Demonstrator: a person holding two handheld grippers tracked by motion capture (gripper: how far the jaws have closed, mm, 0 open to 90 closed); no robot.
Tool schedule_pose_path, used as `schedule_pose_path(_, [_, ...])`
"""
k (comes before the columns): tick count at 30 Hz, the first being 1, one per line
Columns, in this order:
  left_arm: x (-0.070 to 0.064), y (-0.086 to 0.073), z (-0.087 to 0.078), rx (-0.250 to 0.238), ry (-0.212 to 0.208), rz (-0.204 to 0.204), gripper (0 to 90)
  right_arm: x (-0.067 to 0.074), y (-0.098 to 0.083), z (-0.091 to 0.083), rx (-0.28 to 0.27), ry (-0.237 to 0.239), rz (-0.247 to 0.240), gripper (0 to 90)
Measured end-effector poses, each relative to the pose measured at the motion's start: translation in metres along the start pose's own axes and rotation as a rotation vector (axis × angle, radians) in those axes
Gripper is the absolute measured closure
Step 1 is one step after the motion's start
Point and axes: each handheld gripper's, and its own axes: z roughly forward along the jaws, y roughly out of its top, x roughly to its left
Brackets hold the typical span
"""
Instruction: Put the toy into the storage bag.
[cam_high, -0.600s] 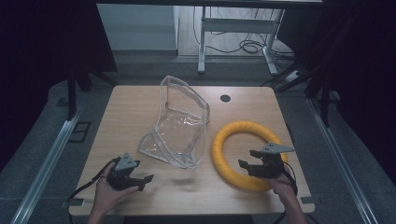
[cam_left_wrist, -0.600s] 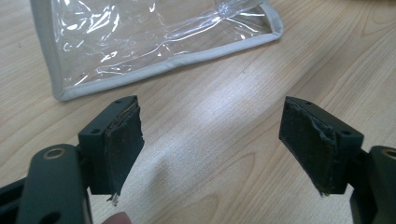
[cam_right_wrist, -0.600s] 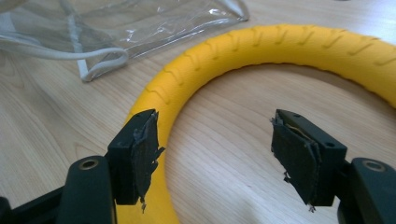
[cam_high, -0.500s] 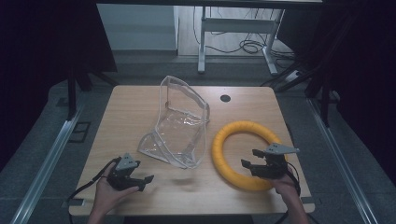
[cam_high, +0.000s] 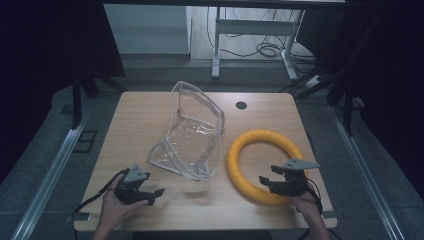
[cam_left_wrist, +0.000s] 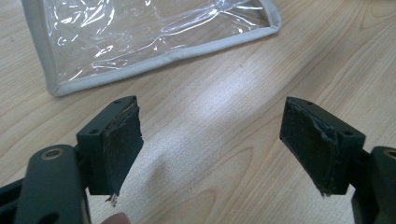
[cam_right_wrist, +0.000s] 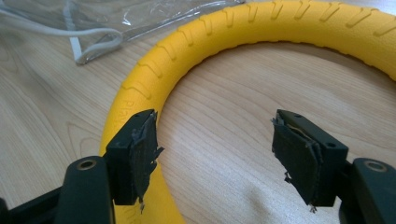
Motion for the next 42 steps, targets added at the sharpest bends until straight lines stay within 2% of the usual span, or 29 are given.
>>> schedule_pose_path(4, [0.0, 0.0, 0.001, 0.002, -0.001, 0.0, 20.9, 0.0, -0.002, 0.001, 0.019, -0.005, -0.011, 29.9])
schedule_pose_path(14, [0.0, 0.0, -0.001, 0.0, 0.003, -0.001, 20.9, 0.0, -0.003, 0.001, 0.032, 0.004, 0.001, 31.6])
schedule_pose_path(16, [-0.002, 0.0, -0.001, -0.004, 0.005, -0.015, 20.9, 0.0, -0.003, 0.002, 0.034, 0.009, 0.002, 31.6])
schedule_pose_path(21, [-0.002, 0.0, -0.002, 0.005, 0.006, 0.0, 20.9, 0.001, -0.002, 0.0, 0.031, 0.018, 0.016, 32.3])
schedule_pose_path(22, [-0.001, 0.0, -0.004, -0.003, 0.004, -0.002, 21.0, -0.001, 0.0, -0.002, 0.051, 0.021, 0.029, 32.3])
schedule_pose_path(26, [-0.001, 0.0, -0.006, -0.023, -0.01, -0.006, 21.0, -0.001, 0.008, -0.006, 0.068, 0.014, 0.025, 32.3])
schedule_pose_path(32, [0.0, 0.001, -0.007, -0.024, -0.009, -0.008, 21.0, 0.011, 0.041, -0.01, 0.18, 0.045, -0.075, 31.2])
schedule_pose_path(33, [0.0, 0.001, -0.007, -0.024, -0.009, -0.008, 21.1, 0.011, 0.041, -0.01, 0.18, 0.045, -0.075, 31.2])
schedule_pose_path(34, [-0.001, 0.002, -0.007, -0.021, -0.004, -0.003, 21.2, 0.015, 0.049, -0.009, 0.211, 0.051, -0.113, 31.0])
schedule_pose_path(35, [-0.002, 0.003, -0.006, -0.016, -0.007, 0.004, 21.2, 0.017, 0.053, -0.008, 0.227, 0.051, -0.128, 31.0])
schedule_pose_path(42, [-0.004, 0.003, -0.003, -0.001, -0.006, 0.012, 21.2, 0.027, 0.07, -0.003, 0.298, 0.086, -0.194, 31.3])
